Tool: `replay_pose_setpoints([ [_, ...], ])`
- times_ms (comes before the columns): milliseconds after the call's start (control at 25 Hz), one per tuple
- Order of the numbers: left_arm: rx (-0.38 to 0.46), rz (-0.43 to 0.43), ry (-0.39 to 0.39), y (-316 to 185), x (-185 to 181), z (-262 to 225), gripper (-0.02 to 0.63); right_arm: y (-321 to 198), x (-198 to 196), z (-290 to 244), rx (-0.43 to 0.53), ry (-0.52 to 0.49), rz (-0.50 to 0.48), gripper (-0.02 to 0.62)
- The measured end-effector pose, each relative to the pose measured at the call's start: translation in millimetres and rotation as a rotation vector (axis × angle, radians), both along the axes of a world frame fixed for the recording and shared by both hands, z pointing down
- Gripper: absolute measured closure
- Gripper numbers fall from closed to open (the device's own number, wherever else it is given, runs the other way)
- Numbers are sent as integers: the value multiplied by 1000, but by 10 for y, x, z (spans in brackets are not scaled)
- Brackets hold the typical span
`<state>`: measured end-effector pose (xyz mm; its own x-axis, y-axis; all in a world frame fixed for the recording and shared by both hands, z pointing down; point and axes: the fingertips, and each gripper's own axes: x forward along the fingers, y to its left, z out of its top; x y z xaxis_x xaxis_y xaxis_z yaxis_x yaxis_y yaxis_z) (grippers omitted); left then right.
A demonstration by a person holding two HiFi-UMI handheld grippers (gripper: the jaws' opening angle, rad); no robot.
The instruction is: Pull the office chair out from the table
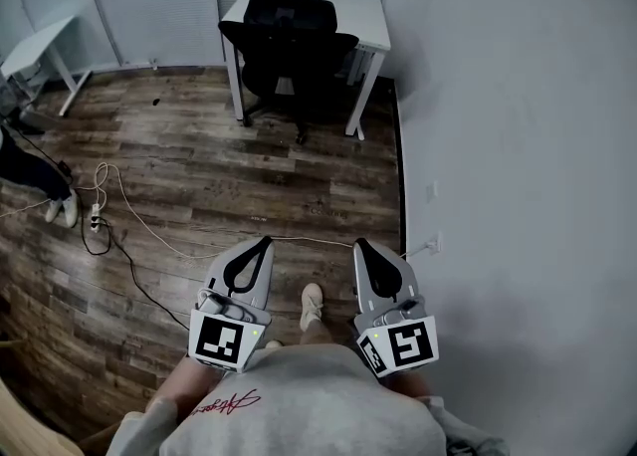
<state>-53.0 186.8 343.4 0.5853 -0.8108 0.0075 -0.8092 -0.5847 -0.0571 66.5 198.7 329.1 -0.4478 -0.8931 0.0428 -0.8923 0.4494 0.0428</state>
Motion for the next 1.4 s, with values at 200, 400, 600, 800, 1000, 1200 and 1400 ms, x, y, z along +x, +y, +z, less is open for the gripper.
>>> replay_pose_setpoints([
  [200,3,-5,3,-404,104,-66,610,-409,105,-19,-9,4,-3,601],
  [400,9,-24,-2,-831,222,-131,611,-849,219,-37,-22,5,-19,601],
  [600,9,-47,3,-1159,321,-227,611,-1211,342,-111,-25,1,-36,601],
  [800,4,-65,6,-1455,504,-238,611,-1524,521,-130,-20,2,-59,601],
  [1000,7,-72,18,-1747,722,-268,611,-1802,720,-140,-17,2,-74,601],
  [1200,-26,-96,-7,-1967,890,-197,611,-2038,914,-123,-18,4,-96,601],
  [1400,-60,-127,-29,-2090,909,-127,611,-2212,948,-111,-20,7,-122,601],
])
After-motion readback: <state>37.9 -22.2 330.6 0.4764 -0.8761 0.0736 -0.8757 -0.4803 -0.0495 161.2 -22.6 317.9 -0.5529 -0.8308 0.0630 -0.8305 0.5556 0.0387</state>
